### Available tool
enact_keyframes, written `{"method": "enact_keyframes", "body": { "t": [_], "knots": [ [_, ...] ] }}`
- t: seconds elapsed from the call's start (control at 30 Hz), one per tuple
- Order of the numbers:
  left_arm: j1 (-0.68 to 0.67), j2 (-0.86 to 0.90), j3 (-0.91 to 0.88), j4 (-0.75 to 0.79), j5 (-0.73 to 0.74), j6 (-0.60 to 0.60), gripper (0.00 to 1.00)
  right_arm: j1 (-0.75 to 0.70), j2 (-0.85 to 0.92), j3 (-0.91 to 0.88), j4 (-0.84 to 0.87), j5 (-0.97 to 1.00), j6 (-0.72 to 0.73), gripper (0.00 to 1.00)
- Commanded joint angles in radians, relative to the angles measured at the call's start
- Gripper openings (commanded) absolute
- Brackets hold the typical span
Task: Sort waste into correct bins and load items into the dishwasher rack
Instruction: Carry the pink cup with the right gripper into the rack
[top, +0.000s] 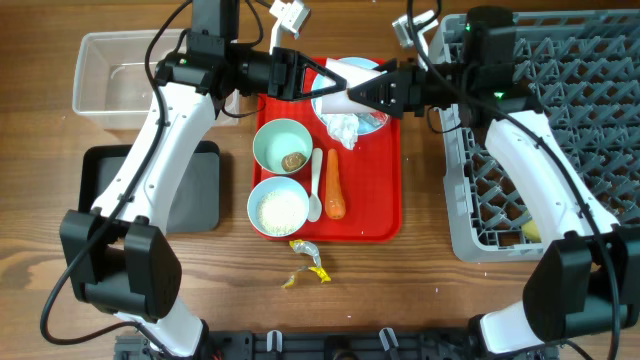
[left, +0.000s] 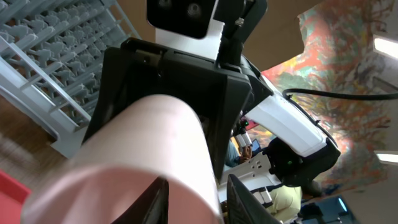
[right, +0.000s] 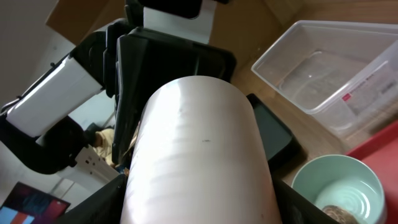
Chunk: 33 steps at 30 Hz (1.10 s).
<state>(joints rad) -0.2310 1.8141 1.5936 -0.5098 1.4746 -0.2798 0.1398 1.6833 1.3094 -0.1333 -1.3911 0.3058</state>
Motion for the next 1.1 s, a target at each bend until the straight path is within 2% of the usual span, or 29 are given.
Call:
{"method": "enact_keyframes", "body": {
  "t": [0.0,0.1,0.17,0.2,0.27,0.37,0.47,0.5,0.57,0.7,0.83,1.0,1.07],
  "knots": [
    [0.000,-0.001,0.003,0.006,-0.003,0.002,0.30,-0.049,-0.004,0.011,-0.011,-0.031,-0.018,0.48],
    [0.000,-0.001,0.003,0.006,-0.030,0.002,0.32,-0.125,-0.004,0.011,-0.039,0.010,-0.022,0.47],
    [0.000,-0.001,0.003,0.005,-0.083,0.002,0.36,-0.152,-0.004,0.011,-0.128,0.143,-0.077,0.47],
    [0.000,-0.001,0.003,0.005,-0.122,0.002,0.41,-0.156,-0.004,0.011,-0.197,0.260,-0.116,0.48],
    [0.000,-0.001,0.003,-0.006,-0.275,0.003,0.55,-0.157,-0.006,0.012,-0.319,0.531,-0.150,0.46],
    [0.000,-0.001,0.003,-0.081,-0.554,0.002,0.66,-0.173,-0.045,0.042,-0.431,0.666,-0.149,0.48],
    [-0.001,-0.001,0.003,-0.147,-0.745,0.003,0.74,-0.220,-0.071,0.185,-0.710,0.827,-0.177,0.49],
    [-0.001,-0.001,0.003,-0.171,-0.805,0.003,0.75,-0.243,-0.071,0.261,-0.825,0.874,-0.191,0.49],
    [-0.001,-0.001,0.002,-0.193,-0.871,0.003,0.76,-0.280,-0.071,0.349,-0.946,0.898,-0.202,0.48],
    [-0.002,0.004,-0.013,-0.219,-0.911,0.005,0.79,-0.386,-0.072,0.466,-1.174,1.048,-0.201,0.48],
    [-0.008,0.006,-0.013,-0.248,-0.980,0.011,0.80,-0.498,-0.071,0.467,-1.268,1.207,-0.165,0.48],
    [-0.010,0.006,-0.018,-0.283,-1.040,0.018,0.80,-0.692,-0.070,0.466,-1.283,1.331,-0.111,0.49],
    [-0.010,0.006,-0.024,-0.292,-1.077,0.018,0.80,-0.750,-0.069,0.465,-1.318,1.439,-0.040,0.49]
  ]
}}
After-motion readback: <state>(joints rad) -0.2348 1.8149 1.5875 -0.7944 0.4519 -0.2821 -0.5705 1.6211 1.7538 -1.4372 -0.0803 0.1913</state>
